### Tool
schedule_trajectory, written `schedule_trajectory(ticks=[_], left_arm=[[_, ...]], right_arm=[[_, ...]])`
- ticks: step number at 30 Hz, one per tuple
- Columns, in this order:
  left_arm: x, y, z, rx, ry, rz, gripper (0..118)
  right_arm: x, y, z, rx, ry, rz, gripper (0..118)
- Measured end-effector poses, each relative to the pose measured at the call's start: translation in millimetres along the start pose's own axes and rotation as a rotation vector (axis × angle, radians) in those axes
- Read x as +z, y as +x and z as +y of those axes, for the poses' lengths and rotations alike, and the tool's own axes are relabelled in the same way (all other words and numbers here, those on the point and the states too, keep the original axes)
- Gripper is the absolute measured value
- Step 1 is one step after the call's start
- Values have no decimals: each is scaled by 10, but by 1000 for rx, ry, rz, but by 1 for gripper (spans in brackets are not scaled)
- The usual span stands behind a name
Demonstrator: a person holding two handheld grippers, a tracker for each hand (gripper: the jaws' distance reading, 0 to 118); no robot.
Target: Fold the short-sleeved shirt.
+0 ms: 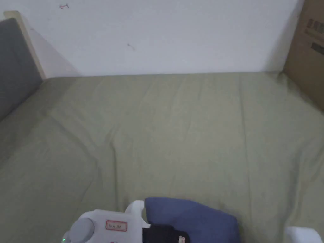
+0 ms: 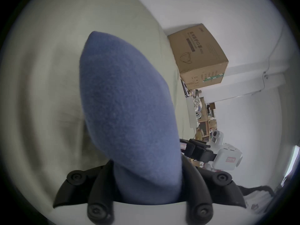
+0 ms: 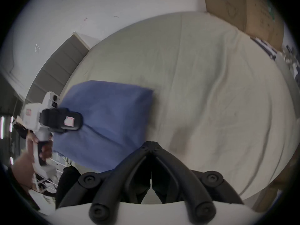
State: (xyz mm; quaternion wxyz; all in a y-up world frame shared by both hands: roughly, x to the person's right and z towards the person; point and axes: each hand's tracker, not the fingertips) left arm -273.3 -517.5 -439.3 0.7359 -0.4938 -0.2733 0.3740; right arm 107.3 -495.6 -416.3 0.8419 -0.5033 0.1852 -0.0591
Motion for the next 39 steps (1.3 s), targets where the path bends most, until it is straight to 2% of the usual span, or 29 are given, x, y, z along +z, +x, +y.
schedule_trajectory(ticks=[2, 5, 9, 12, 14, 15, 16, 17, 18, 19, 23, 25, 29, 31, 32, 34, 35, 36, 38, 39], left_arm=[[515, -71, 103, -33, -6, 60, 22], [1342, -338, 341, -102, -19, 318, 22], [2264, -797, 674, -66, -34, 575, 22], [2669, -1002, 843, -126, -50, 840, 22], [2822, -1159, 914, -105, -62, 973, 22], [2803, -1177, 904, -83, -63, 1002, 33], [2817, -1249, 909, -58, -52, 1026, 51], [2815, -1299, 907, -38, -54, 1042, 75], [2810, -1323, 909, -42, -66, 1086, 105], [2815, -1332, 910, -70, -94, 1131, 115], [2950, -1171, 902, -101, -48, 1158, 115], [2984, -1042, 867, -98, 31, 1117, 115], [2861, -685, 665, -98, 209, 954, 115], [2677, -431, 453, -87, 319, 780, 109], [2546, -294, 329, -71, 370, 713, 96], [2229, -79, 89, -58, 439, 612, 25], [2094, -1, -21, -66, 457, 574, 1], [1961, 158, -187, -67, 492, 522, 0], [1724, 474, -485, -100, 555, 326, 0], [1641, 637, -585, -122, 574, 324, 0]], right_arm=[[93, -123, 12, 58, 12, -15, 0], [163, -339, 4, 121, 7, -23, 0], [156, -710, -17, 250, -4, -40, 0], [74, -859, -46, 286, -38, -28, 0], [39, -969, -51, 301, -60, -23, 0], [29, -1013, -50, 308, -69, -16, 0], [21, -1053, -44, 313, -74, -8, 0], [18, -1090, -36, 317, -76, -4, 0], [9, -1063, -9, 317, -76, -1, 0], [23, -1088, 5, 318, -72, 1, 0], [130, -1154, 37, 367, -4, -28, 0], [179, -1157, 35, 379, 29, -43, 0], [283, -1071, 40, 339, 68, -33, 0], [375, -1041, 42, 318, 101, -25, 0], [420, -1024, 44, 308, 119, -22, 0], [510, -988, 60, 289, 146, -15, 0], [549, -970, 66, 279, 159, -11, 0], [596, -949, 75, 270, 174, -7, 0], [714, -907, 85, 255, 209, 0, 0], [786, -886, 88, 247, 234, 3, 0]])
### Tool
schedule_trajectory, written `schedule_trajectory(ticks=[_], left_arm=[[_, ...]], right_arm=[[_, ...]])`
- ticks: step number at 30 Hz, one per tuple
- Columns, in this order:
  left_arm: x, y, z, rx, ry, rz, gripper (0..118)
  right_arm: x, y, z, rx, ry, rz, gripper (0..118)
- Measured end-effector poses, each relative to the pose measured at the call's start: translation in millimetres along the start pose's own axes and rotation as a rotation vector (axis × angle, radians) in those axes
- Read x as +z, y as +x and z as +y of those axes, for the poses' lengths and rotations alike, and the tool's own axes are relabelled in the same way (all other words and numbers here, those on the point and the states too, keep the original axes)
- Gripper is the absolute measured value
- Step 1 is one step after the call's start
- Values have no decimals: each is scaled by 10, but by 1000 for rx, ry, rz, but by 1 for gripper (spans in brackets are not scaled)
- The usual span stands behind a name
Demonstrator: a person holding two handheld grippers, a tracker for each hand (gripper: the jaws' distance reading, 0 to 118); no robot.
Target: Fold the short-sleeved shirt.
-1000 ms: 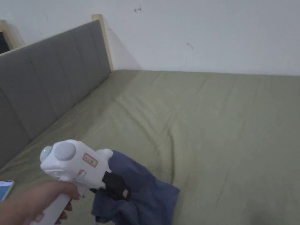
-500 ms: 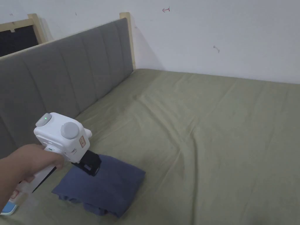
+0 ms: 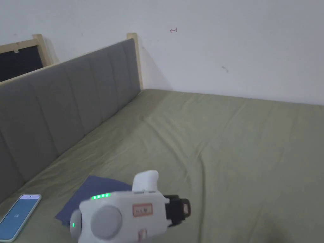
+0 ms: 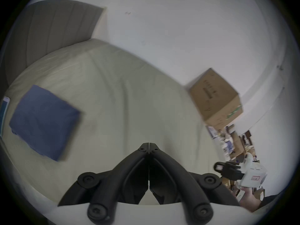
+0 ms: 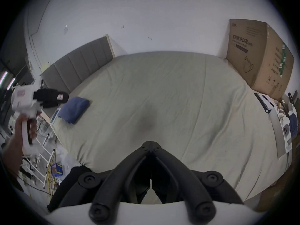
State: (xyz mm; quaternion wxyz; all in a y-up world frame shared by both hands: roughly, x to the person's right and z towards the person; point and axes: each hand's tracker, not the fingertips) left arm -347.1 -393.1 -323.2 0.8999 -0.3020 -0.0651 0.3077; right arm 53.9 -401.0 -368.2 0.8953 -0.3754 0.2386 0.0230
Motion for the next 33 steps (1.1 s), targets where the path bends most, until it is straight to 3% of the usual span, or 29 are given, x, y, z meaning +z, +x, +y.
schedule_trajectory(ticks=[6, 9, 14, 17, 19, 21, 24, 27, 33], left_arm=[[521, 1126, -212, -300, 353, 76, 0], [778, 1594, -202, -411, 509, 88, 0], [979, 2042, -439, -574, 760, 207, 0], [808, 1989, -727, -643, 878, 259, 0], [646, 1898, -883, -614, 862, 320, 0], [544, 1861, -1004, -623, 829, 376, 0], [511, 1893, -1135, -647, 804, 395, 0], [516, 1953, -1165, -658, 807, 374, 0], [571, 1934, -1070, -567, 778, 352, 0]], right_arm=[[842, 104, 247, -65, 298, 25, 0], [1391, 99, 382, -48, 511, -11, 0], [1978, 35, 371, 12, 810, -178, 0], [1778, 128, 78, 128, 1005, -323, 0], [1508, 181, -125, 155, 976, -416, 0], [1360, 190, -223, 131, 860, -501, 0], [1330, 276, -321, 59, 832, -423, 0], [1400, 273, -287, 32, 846, -453, 0], [1447, 188, -261, 74, 866, -446, 1]])
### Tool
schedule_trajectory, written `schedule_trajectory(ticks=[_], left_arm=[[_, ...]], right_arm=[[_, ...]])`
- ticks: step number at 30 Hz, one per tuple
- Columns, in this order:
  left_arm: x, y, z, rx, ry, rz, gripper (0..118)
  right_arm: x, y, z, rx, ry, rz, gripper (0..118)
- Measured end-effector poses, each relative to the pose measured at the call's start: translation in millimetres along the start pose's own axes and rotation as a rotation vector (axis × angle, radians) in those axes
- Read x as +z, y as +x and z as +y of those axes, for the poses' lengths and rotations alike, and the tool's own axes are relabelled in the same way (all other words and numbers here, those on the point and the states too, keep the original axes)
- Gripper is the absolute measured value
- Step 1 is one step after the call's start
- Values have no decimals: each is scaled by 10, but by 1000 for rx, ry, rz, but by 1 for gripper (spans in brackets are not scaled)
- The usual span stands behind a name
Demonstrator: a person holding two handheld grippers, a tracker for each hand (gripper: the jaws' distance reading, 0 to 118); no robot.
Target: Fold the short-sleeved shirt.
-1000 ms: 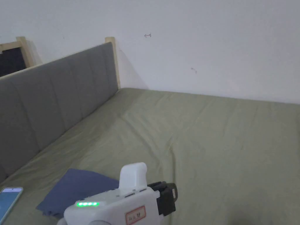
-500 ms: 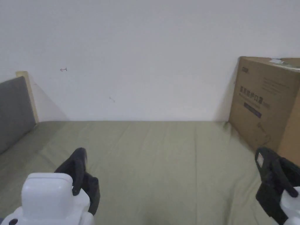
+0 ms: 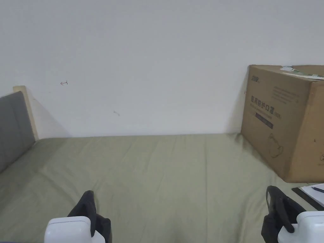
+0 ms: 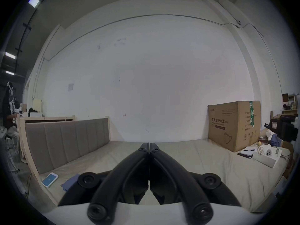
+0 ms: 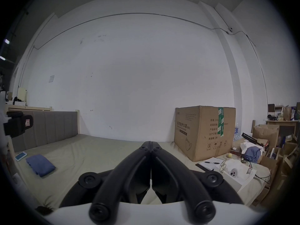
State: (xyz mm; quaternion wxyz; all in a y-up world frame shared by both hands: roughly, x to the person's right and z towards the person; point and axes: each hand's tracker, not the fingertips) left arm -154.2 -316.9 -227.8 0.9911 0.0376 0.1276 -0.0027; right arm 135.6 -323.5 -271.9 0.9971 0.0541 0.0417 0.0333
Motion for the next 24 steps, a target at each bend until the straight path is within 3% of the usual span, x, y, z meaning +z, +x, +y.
schedule_trajectory(ticks=[3, 5, 7, 8, 9, 12, 14, 24], left_arm=[[4, -16, -8, -22, 9, 28, 0], [3, -82, 13, -8, 11, -34, 9], [-4, -92, 38, 7, -2, -80, 51], [-15, -83, 41, 1, -3, -86, 81], [-25, -81, 40, 0, -4, -83, 115], [23, -54, 23, 9, 41, -56, 118], [6, -42, 21, -2, 31, -53, 118], [-105, -128, 105, 45, -30, -107, 118]], right_arm=[[18, -21, 13, -2, -2, 13, 6], [15, -28, 12, -7, -8, 33, 13], [10, -37, 17, -3, -21, 44, 26], [-3, -50, 15, 1, -28, 44, 40], [-14, -57, 12, 3, -34, 44, 61], [-36, -39, 12, -23, -51, 78, 101], [-32, -28, 12, -29, -43, 82, 118], [-48, -116, 124, -23, -25, 80, 118]])
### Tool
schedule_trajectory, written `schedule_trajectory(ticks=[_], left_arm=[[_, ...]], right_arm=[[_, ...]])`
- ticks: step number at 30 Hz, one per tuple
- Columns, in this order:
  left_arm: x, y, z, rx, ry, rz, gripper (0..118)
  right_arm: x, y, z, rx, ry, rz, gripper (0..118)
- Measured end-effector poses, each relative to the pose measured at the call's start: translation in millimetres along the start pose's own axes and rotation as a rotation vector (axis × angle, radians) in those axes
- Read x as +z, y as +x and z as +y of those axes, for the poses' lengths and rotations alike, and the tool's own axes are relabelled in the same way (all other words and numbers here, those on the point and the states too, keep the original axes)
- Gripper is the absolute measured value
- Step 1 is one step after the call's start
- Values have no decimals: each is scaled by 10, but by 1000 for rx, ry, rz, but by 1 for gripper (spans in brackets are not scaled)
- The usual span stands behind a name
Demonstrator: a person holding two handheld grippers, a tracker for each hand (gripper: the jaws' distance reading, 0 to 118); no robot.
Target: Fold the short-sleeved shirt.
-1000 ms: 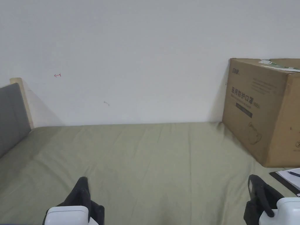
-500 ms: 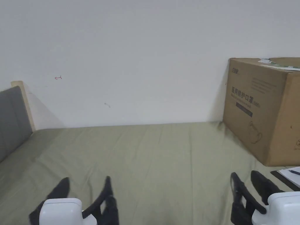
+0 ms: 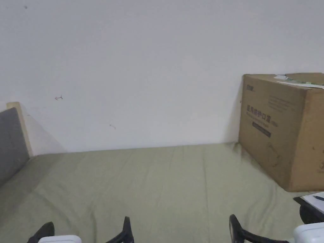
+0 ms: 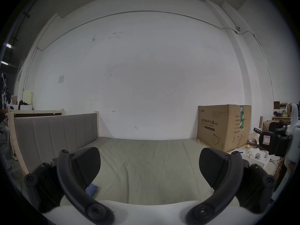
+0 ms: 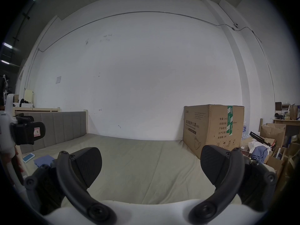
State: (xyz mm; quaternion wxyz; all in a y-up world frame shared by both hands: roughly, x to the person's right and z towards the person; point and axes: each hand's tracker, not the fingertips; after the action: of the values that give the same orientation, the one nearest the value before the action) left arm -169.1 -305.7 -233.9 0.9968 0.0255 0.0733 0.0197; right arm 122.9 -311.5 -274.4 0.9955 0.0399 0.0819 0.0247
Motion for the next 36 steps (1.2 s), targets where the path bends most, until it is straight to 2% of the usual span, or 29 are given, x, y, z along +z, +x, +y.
schedule_trajectory(ticks=[18, 24, 30, 36], left_arm=[[-98, -67, -32, -6, -27, 62, 118], [-187, -56, -67, 21, -75, 64, 118], [-274, 106, -106, -34, -138, 221, 118], [-277, 87, -113, 54, -198, 157, 118]], right_arm=[[-152, -127, -31, 17, -29, 21, 118], [-151, -155, -34, -6, -36, 37, 118], [-148, -149, -58, -16, -60, 46, 118], [-132, -190, -126, -10, -96, 62, 118]])
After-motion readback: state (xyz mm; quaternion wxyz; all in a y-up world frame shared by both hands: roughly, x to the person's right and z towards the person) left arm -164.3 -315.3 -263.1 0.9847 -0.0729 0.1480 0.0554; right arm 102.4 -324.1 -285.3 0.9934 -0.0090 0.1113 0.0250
